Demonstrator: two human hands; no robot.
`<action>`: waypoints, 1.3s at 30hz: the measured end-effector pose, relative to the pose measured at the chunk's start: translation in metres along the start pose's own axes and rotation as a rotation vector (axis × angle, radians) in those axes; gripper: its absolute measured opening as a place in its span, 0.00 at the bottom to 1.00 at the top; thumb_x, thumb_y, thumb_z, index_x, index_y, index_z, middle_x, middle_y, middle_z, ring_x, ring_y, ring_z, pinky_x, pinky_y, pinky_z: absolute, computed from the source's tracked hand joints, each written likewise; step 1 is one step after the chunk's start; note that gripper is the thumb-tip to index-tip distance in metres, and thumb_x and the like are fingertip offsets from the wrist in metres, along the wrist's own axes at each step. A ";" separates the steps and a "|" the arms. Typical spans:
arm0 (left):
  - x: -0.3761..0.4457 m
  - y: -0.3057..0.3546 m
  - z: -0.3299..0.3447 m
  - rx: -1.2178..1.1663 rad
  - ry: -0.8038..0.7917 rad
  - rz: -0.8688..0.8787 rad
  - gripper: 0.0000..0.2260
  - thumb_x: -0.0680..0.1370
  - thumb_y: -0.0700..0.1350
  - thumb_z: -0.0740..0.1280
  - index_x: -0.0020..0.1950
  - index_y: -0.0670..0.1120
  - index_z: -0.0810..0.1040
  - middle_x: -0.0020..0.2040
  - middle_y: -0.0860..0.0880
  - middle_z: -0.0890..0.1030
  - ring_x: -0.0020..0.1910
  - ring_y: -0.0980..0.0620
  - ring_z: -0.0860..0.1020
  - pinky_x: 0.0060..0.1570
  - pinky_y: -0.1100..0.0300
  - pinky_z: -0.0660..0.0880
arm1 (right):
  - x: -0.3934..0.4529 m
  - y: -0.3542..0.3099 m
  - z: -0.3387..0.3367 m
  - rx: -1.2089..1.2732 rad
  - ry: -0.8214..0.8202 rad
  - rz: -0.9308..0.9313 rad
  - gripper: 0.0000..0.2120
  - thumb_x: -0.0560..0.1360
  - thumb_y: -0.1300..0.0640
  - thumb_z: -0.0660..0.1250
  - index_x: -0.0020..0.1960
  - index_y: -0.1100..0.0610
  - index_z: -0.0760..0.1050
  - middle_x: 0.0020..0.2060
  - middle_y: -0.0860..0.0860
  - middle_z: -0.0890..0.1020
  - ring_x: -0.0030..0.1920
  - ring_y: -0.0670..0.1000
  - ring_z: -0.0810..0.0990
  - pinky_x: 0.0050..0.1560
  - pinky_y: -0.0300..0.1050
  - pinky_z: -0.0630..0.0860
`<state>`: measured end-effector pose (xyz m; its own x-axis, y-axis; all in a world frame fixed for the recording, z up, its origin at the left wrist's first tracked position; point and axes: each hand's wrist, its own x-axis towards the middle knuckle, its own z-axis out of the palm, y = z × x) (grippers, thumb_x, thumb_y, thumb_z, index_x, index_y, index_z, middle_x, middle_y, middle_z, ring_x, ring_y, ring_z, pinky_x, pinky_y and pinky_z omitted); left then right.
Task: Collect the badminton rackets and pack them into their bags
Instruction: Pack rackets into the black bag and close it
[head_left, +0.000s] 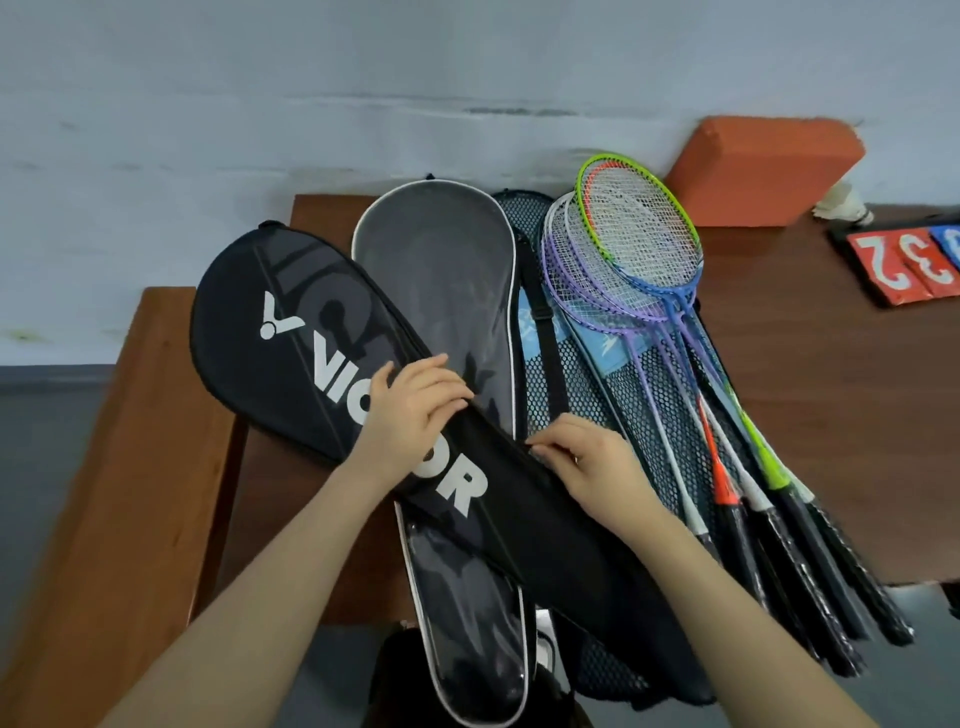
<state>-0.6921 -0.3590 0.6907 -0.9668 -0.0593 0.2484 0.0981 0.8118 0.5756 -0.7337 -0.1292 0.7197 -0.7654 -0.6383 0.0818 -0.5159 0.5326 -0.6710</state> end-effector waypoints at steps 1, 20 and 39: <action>0.001 -0.005 0.001 -0.013 -0.010 -0.028 0.15 0.76 0.54 0.57 0.49 0.51 0.82 0.52 0.56 0.81 0.65 0.57 0.69 0.67 0.43 0.53 | -0.005 0.004 -0.003 0.015 -0.025 0.026 0.07 0.74 0.58 0.65 0.47 0.56 0.81 0.41 0.46 0.80 0.43 0.47 0.80 0.45 0.47 0.77; -0.070 0.092 0.042 0.136 -0.077 -0.078 0.14 0.72 0.52 0.57 0.47 0.55 0.81 0.51 0.58 0.82 0.62 0.55 0.71 0.56 0.55 0.56 | -0.054 0.009 -0.013 0.054 -0.133 -0.016 0.06 0.75 0.59 0.64 0.48 0.53 0.80 0.42 0.46 0.79 0.46 0.48 0.78 0.47 0.54 0.77; -0.087 0.140 0.060 0.310 -0.075 -0.060 0.13 0.75 0.52 0.58 0.52 0.55 0.81 0.58 0.54 0.79 0.66 0.47 0.68 0.62 0.48 0.54 | -0.126 0.034 -0.058 0.169 -0.121 0.040 0.06 0.74 0.64 0.68 0.44 0.55 0.81 0.37 0.44 0.78 0.42 0.44 0.78 0.47 0.41 0.75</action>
<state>-0.6080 -0.2059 0.7030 -0.9846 -0.0782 0.1564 -0.0244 0.9471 0.3200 -0.6771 0.0012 0.7292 -0.7269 -0.6861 -0.0302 -0.4060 0.4648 -0.7869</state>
